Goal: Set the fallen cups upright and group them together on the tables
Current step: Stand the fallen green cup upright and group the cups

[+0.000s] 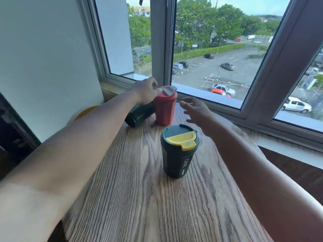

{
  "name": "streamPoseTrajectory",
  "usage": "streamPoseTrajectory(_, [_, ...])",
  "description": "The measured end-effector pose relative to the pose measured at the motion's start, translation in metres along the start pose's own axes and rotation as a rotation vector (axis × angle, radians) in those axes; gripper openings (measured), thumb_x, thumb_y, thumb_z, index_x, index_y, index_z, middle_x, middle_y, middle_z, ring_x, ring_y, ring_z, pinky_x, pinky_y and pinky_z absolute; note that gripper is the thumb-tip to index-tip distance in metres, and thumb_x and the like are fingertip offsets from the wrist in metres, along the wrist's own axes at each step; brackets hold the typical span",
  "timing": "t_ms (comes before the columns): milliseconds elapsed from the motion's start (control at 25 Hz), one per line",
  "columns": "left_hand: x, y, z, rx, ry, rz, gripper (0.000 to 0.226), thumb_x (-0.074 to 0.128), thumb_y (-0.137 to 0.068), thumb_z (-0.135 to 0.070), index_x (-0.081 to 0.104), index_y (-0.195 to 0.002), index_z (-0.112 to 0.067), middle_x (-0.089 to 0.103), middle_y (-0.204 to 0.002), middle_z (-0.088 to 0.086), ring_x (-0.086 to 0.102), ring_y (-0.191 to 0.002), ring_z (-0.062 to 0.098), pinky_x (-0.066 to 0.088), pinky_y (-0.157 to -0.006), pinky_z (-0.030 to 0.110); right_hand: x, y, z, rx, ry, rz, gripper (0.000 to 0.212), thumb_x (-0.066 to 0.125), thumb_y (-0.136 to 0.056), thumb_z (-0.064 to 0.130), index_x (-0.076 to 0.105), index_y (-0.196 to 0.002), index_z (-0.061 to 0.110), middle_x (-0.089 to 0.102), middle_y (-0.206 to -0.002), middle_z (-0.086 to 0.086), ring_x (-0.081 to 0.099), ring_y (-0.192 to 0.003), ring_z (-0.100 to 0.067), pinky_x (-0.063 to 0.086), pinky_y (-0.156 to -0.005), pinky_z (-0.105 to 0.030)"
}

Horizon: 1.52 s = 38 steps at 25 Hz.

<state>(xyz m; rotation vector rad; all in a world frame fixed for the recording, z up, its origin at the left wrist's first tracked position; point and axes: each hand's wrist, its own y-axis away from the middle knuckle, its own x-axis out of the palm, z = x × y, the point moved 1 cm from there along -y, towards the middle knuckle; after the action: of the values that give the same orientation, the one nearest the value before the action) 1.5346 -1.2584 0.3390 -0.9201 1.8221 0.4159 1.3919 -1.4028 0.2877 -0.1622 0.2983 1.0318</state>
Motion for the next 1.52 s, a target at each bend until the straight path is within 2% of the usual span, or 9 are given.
streamPoseTrajectory(160, [0.008,-0.02,0.006,-0.047,-0.055,0.033,0.042,0.048,-0.098,-0.046,0.054,-0.128,-0.017,0.06,-0.128,0.009,0.05,-0.099,0.019,0.036,-0.079,0.035,0.004,-0.018,-0.01,-0.032,0.116,0.12,0.058,0.062,-0.096,0.028,0.039,-0.148,0.018,0.046,-0.152,-0.008,0.051,-0.131,-0.024,0.044,-0.108,-0.047])
streamPoseTrajectory(320, [0.006,-0.018,0.001,-0.023,0.05,0.064,0.053,0.058,-0.095,-0.045,0.052,-0.137,-0.014,0.058,-0.135,0.01,0.055,-0.11,0.023,0.039,-0.084,0.03,0.009,-0.02,-0.011,-0.142,0.103,0.16,0.053,0.056,-0.099,0.015,0.038,-0.149,0.013,0.046,-0.154,-0.003,0.048,-0.136,-0.02,0.042,-0.111,-0.039])
streamPoseTrajectory(520, [0.001,0.005,-0.017,0.041,0.261,0.043,0.033,0.067,-0.092,-0.037,0.073,-0.111,-0.01,0.076,-0.094,0.007,0.07,-0.066,0.01,0.05,-0.051,0.014,-0.005,0.0,-0.014,-0.33,0.014,0.104,0.055,0.046,-0.095,-0.011,0.045,-0.145,0.009,0.054,-0.141,-0.001,0.056,-0.113,0.007,0.041,-0.098,-0.004])
streamPoseTrajectory(760, [-0.005,0.028,-0.033,0.079,0.498,0.14,0.03,0.07,-0.089,-0.029,0.074,-0.106,-0.004,0.077,-0.08,0.012,0.076,-0.069,0.025,0.064,-0.067,0.035,-0.034,0.043,-0.011,-0.323,0.123,0.016,0.065,0.04,-0.092,-0.018,0.05,-0.143,0.021,0.06,-0.139,0.007,0.065,-0.112,-0.002,0.049,-0.097,-0.024])
streamPoseTrajectory(880, [0.002,0.031,-0.031,0.092,0.535,0.215,0.031,0.069,-0.09,-0.028,0.073,-0.106,-0.003,0.076,-0.075,0.01,0.075,-0.067,0.024,0.063,-0.064,0.033,-0.036,0.06,-0.014,-0.288,0.14,-0.001,0.064,0.042,-0.093,-0.017,0.053,-0.142,0.023,0.063,-0.133,0.01,0.064,-0.107,0.009,0.05,-0.099,-0.025])
streamPoseTrajectory(1000, [0.007,0.032,-0.031,0.108,0.523,0.26,0.032,0.068,-0.09,-0.029,0.073,-0.107,-0.003,0.075,-0.076,0.012,0.075,-0.064,0.022,0.061,-0.06,0.029,-0.035,0.069,-0.022,-0.244,0.142,-0.044,0.063,0.045,-0.093,-0.015,0.058,-0.137,0.029,0.07,-0.124,0.009,0.066,-0.111,0.001,0.051,-0.097,-0.052])
streamPoseTrajectory(1120, [0.012,0.033,-0.029,0.114,0.535,0.282,0.034,0.069,-0.089,-0.03,0.073,-0.105,0.0,0.075,-0.074,0.014,0.074,-0.063,0.023,0.06,-0.057,0.027,-0.032,0.071,-0.029,-0.212,0.12,-0.086,0.063,0.044,-0.091,-0.016,0.062,-0.133,0.027,0.071,-0.123,0.008,0.069,-0.108,-0.002,0.05,-0.091,-0.064])
streamPoseTrajectory(1280, [0.016,0.035,-0.026,0.114,0.553,0.32,0.035,0.07,-0.089,-0.029,0.072,-0.105,0.002,0.075,-0.082,0.023,0.074,-0.067,0.026,0.061,-0.058,0.028,-0.027,0.073,-0.035,-0.194,0.1,-0.126,0.062,0.041,-0.091,-0.016,0.065,-0.129,0.026,0.074,-0.118,0.004,0.071,-0.105,-0.005,0.051,-0.089,-0.065])
streamPoseTrajectory(1520, [0.023,0.04,-0.02,0.123,0.564,0.367,0.035,0.068,-0.091,-0.028,0.07,-0.104,0.004,0.075,-0.084,0.026,0.074,-0.065,0.023,0.061,-0.058,0.027,-0.021,0.074,-0.041,-0.191,0.085,-0.138,0.057,0.044,-0.089,-0.012,0.07,-0.117,0.03,0.076,-0.112,0.009,0.072,-0.103,-0.009,0.052,-0.1,-0.051])
